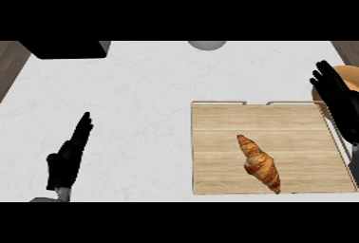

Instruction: Pick the croissant from the tray and place it in the pot

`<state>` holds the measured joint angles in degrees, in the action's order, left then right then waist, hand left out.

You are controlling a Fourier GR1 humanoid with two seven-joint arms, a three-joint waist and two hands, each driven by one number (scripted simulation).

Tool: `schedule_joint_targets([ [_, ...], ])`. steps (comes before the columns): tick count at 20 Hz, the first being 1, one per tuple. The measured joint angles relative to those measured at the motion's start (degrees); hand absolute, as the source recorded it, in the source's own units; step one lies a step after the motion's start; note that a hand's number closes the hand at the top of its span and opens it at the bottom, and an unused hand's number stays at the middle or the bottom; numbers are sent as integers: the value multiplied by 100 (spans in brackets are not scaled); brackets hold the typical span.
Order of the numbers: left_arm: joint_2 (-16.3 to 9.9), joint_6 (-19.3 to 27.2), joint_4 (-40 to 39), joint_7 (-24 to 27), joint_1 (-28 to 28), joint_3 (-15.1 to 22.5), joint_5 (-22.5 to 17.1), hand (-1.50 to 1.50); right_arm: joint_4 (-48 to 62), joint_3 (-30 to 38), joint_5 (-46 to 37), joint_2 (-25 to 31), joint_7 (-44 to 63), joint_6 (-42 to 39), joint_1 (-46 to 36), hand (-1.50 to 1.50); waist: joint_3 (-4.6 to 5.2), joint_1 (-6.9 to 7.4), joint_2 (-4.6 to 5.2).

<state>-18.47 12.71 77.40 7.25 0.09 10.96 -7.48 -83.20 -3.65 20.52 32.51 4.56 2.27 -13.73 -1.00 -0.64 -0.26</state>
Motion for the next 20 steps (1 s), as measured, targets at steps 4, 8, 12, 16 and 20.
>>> schedule_joint_targets([
  [4,58,-33,220,63,-360,-89,-87,0,-95,-200,631,-153,-324,-1181,-490,150,40,267,34],
  [8,192,-72,502,106,-823,-178,-264,0,-455,-405,611,65,-880,-2259,-1201,-150,58,533,22],
  [12,252,-95,709,-27,-1199,-359,-507,0,-163,-356,391,386,-2047,-3415,-1471,-150,45,542,127],
  [16,249,-57,780,-211,-1464,-487,-619,0,6,-273,65,607,-3162,-4148,-1574,-150,35,487,174],
  [20,187,-86,808,-326,-1584,-607,-711,0,-27,-305,-558,955,-3708,-4109,-1701,-150,44,457,172],
])
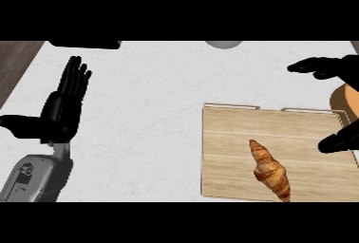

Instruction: Pick the croissant from the tray and place it in the pot

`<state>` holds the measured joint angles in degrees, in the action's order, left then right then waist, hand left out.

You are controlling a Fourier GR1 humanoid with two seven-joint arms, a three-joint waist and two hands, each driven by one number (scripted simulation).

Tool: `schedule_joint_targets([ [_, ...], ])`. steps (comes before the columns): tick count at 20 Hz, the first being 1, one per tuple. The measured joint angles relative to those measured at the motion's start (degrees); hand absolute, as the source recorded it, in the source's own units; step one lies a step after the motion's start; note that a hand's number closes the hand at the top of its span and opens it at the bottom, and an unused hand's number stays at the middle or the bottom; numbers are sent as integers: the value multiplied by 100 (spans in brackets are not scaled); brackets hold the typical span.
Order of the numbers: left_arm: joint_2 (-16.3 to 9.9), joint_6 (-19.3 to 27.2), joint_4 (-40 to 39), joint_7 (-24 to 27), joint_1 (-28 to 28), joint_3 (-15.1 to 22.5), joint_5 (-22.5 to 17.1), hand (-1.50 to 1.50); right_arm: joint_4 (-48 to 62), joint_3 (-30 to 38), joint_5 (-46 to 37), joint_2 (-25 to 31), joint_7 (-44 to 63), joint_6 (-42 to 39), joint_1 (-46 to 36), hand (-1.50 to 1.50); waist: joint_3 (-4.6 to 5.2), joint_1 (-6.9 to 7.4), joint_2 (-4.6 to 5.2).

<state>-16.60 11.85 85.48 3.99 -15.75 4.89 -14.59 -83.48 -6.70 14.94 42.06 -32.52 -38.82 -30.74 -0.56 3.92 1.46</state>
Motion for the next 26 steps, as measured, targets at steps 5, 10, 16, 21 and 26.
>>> schedule_joint_targets([
  [5,-28,45,-26,-162,-152,-75,-26,0,-257,-403,-1012,562,-536,341,-51,-150,11,-67,-18],
  [10,-56,47,7,-262,-197,-110,-32,0,-394,-1046,-2043,988,-1228,942,21,-150,24,-104,-45],
  [16,-135,-8,1,-352,-198,-238,-74,0,-134,-1844,-2998,1194,-1825,1617,60,-150,41,-171,-78],
  [21,-133,5,-57,-405,-250,-319,-45,0,275,-2372,-3569,1162,-2087,1928,15,-150,49,-237,-98],
  [26,-66,36,26,-461,-216,-315,9,0,609,-2804,-3972,939,-2230,2151,-35,-150,51,-266,-114],
])
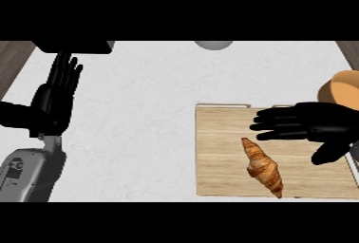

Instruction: Pick the croissant from the tray and place it in the pot

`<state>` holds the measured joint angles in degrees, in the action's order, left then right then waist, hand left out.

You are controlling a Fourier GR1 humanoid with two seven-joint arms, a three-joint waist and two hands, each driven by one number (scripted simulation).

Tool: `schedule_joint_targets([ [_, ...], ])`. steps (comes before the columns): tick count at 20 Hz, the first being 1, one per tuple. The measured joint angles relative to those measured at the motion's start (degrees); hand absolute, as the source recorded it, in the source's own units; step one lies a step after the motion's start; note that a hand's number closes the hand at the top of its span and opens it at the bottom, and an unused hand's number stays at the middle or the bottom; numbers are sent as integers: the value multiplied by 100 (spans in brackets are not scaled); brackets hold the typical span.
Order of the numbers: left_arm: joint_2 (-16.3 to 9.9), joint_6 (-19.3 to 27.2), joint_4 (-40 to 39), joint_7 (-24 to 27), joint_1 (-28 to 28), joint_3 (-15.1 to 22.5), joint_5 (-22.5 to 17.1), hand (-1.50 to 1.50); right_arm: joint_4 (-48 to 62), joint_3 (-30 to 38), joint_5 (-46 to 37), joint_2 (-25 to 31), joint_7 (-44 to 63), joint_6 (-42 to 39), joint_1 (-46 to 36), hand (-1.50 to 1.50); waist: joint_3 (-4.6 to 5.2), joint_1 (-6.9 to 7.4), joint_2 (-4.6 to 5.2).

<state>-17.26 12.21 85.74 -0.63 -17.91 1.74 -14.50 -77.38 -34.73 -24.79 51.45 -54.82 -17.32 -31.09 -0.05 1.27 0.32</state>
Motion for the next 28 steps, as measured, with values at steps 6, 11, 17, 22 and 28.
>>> schedule_joint_targets([
  [6,-19,-110,131,-14,165,-72,-12,0,43,-181,-102,-157,-174,233,76,-150,3,-49,-19],
  [11,40,-98,221,-32,271,-69,71,0,120,-259,-191,-279,-277,403,161,-150,3,-69,-22],
  [17,113,-185,215,-13,316,-186,141,0,400,-163,-738,-766,-184,537,200,-150,5,-87,-26],
  [22,139,-252,245,-67,311,-275,202,0,508,-126,-1107,-1145,-104,558,301,-150,5,-99,-29],
  [28,148,-274,249,-259,144,-397,228,0,676,-129,-1412,-1465,-179,654,429,-150,19,-101,-38],
])
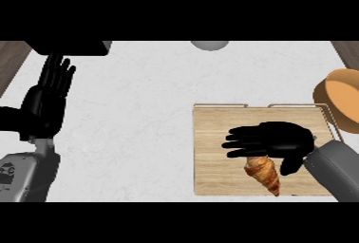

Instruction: Pick the croissant from the tray and place it in the pot

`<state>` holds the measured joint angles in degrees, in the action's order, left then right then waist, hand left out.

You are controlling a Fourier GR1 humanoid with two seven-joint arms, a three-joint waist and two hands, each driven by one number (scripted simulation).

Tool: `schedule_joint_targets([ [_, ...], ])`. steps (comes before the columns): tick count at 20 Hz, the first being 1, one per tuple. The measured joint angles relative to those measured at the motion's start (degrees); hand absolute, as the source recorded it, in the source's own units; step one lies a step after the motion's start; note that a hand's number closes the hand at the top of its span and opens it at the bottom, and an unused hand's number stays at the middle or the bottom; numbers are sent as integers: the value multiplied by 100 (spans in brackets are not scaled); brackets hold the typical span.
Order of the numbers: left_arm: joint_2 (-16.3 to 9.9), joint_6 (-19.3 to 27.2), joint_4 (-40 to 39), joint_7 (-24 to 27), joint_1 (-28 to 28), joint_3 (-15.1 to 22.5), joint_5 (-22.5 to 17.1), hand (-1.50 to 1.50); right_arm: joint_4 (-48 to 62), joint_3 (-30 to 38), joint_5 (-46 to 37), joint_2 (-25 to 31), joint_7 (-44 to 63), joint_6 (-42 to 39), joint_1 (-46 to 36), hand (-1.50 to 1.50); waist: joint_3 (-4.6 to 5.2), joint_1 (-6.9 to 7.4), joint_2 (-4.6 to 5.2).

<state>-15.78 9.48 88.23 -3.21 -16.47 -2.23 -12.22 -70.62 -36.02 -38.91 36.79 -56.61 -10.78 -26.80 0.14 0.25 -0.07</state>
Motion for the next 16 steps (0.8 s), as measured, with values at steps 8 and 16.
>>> schedule_joint_targets([
  [8,156,-46,-67,129,80,24,112,0,-205,-280,-546,-235,-66,101,16,150,54,-4,-31],
  [16,107,-105,3,67,88,-65,120,0,-577,-347,-748,-233,-324,454,249,150,71,0,-50],
])
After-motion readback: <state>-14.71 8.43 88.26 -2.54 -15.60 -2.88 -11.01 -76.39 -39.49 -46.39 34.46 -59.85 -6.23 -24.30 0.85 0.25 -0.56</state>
